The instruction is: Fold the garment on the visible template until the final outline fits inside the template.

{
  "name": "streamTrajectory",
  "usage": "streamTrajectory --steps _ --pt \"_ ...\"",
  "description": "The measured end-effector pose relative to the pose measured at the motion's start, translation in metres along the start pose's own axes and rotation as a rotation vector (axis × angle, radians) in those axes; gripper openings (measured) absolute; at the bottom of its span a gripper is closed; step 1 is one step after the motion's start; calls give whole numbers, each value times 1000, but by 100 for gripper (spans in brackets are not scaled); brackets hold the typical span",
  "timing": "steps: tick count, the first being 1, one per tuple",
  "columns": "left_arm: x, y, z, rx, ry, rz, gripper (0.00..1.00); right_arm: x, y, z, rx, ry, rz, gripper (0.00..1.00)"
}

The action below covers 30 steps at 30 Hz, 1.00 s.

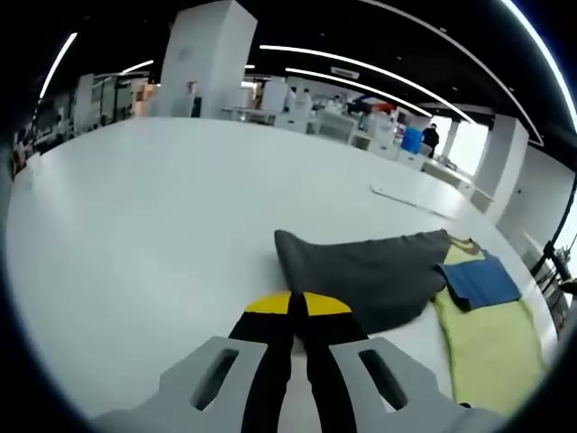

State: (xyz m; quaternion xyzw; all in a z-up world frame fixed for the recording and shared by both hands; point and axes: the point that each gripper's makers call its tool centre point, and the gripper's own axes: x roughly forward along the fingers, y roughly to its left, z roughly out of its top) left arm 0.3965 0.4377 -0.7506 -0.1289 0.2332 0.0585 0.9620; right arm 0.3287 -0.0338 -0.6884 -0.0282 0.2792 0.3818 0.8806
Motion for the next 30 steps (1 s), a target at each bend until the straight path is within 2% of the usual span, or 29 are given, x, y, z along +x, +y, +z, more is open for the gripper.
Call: streamTrajectory --steps 6,10,15,30 --pt "1 -19 19 -26 -55 -54 0 -1 0 1 -10 7 4 96" --pt "2 -40 31 -7 -93 -116 0 0 0 1 -4 7 7 96" --pt "6 -60 38 43 -90 -158 0 2 0 1 -3 8 11 96" --pt "10 -113 65 47 -153 -275 0 4 8 2 -1 9 32 97"
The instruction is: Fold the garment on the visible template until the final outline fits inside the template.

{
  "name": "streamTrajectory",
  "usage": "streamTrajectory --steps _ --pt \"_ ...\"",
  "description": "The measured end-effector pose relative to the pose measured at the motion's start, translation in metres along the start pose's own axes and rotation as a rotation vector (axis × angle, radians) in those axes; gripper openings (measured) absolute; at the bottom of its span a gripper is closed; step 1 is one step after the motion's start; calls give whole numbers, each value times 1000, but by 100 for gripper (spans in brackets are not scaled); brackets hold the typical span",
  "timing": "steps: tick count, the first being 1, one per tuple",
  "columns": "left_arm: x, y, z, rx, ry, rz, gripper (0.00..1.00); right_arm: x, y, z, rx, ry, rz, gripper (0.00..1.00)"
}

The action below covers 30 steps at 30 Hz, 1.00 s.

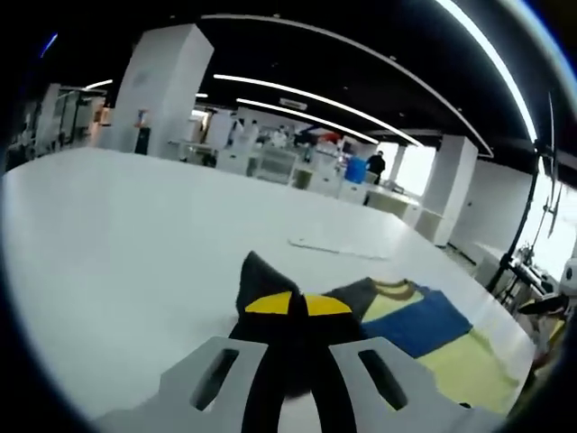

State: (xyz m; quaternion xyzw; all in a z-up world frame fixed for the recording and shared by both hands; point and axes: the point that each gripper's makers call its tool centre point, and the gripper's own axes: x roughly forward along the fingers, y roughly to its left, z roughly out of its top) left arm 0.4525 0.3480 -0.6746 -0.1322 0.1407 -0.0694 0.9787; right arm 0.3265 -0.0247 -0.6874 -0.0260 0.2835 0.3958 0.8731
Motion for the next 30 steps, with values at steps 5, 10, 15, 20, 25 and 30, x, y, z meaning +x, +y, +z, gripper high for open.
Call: streamTrajectory --steps 5,10,15,20,25,30 --pt "8 -18 12 -22 -37 -35 0 0 3 1 -11 -1 8 98" --pt "16 -37 19 -20 -57 -62 0 -1 3 0 -9 1 2 98" --pt "22 -57 24 -18 -72 -97 0 -4 1 -1 -5 1 -4 98" --pt "30 -74 31 -36 -91 -129 0 -2 1 -1 -3 -1 -2 98" --pt "38 -92 36 -40 -104 -170 0 1 1 -2 -2 -1 4 98" --pt "48 -114 37 -41 -105 -213 0 3 -1 -3 -2 4 7 98"
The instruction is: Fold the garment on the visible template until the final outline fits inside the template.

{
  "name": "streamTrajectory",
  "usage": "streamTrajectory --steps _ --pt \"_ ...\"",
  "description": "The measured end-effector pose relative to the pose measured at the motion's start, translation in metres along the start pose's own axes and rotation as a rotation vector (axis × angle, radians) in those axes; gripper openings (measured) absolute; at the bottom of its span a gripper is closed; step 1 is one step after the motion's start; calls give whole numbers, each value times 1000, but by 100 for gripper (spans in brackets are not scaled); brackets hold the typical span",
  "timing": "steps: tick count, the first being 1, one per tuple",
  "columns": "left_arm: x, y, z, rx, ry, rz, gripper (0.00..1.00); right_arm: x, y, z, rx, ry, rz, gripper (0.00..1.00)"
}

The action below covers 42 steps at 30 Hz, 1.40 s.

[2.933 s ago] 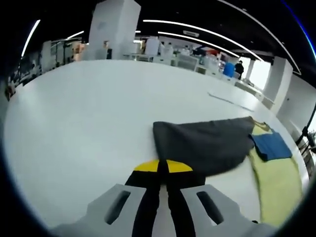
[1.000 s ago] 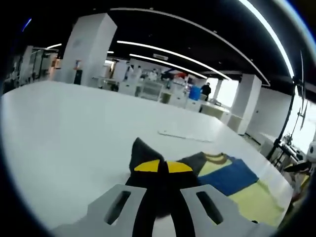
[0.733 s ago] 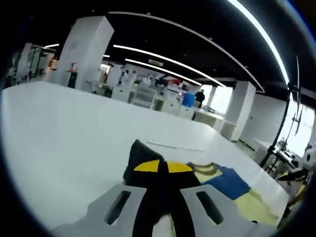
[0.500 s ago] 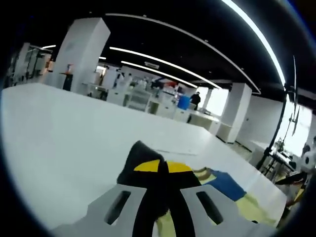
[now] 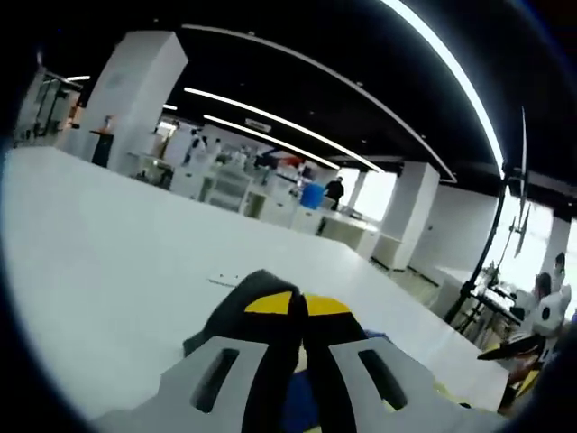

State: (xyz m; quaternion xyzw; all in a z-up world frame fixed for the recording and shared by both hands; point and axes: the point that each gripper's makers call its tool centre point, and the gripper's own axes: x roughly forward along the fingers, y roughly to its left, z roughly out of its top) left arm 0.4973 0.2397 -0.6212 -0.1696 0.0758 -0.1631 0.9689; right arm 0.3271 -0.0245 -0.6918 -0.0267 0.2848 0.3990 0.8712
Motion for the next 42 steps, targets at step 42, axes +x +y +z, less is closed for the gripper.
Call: streamTrajectory --steps 42 --pt "59 -111 -178 96 353 -227 0 -7 -23 -26 51 43 -61 96"
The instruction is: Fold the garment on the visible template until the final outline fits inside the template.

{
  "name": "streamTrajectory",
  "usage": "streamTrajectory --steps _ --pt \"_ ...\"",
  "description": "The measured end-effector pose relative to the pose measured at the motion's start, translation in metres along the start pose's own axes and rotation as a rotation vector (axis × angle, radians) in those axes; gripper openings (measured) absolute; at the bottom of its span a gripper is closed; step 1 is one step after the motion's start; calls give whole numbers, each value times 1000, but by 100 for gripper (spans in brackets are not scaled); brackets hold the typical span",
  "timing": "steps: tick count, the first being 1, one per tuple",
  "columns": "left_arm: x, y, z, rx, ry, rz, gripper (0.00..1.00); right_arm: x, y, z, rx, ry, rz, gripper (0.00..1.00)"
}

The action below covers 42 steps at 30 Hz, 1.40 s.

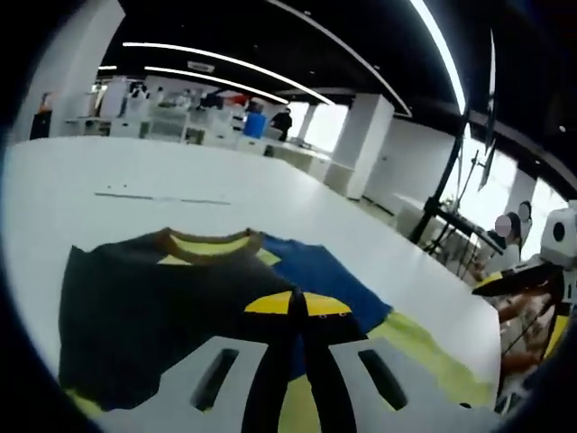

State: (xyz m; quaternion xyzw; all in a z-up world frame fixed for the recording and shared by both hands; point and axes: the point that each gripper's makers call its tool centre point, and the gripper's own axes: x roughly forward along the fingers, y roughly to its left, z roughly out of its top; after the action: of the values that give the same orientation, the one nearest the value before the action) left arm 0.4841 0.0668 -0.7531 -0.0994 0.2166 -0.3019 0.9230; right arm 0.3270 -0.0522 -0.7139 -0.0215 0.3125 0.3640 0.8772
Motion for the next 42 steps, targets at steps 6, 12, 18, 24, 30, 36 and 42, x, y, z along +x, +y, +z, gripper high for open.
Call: streamTrajectory --steps 6,12,18,24,30,36,42 --pt "3 -6 -16 50 61 -20 0 -1 -1 -2 7 0 -7 96" --pt "6 -8 -31 89 109 -31 2 -2 -3 -3 14 -1 -10 96" --pt "3 -18 -36 157 130 -62 16 -3 -5 -3 17 -5 -16 96" --pt "-6 -23 -16 212 77 -76 29 -3 -4 -3 17 -6 -16 96" --pt "-18 -4 5 183 29 -2 47 -2 -4 -3 19 -11 -16 96" --pt "-24 19 -4 154 55 70 53 -3 -3 -3 18 -14 -16 96" --pt "-30 34 -17 95 78 129 53 -3 -3 -4 25 -16 -19 95"
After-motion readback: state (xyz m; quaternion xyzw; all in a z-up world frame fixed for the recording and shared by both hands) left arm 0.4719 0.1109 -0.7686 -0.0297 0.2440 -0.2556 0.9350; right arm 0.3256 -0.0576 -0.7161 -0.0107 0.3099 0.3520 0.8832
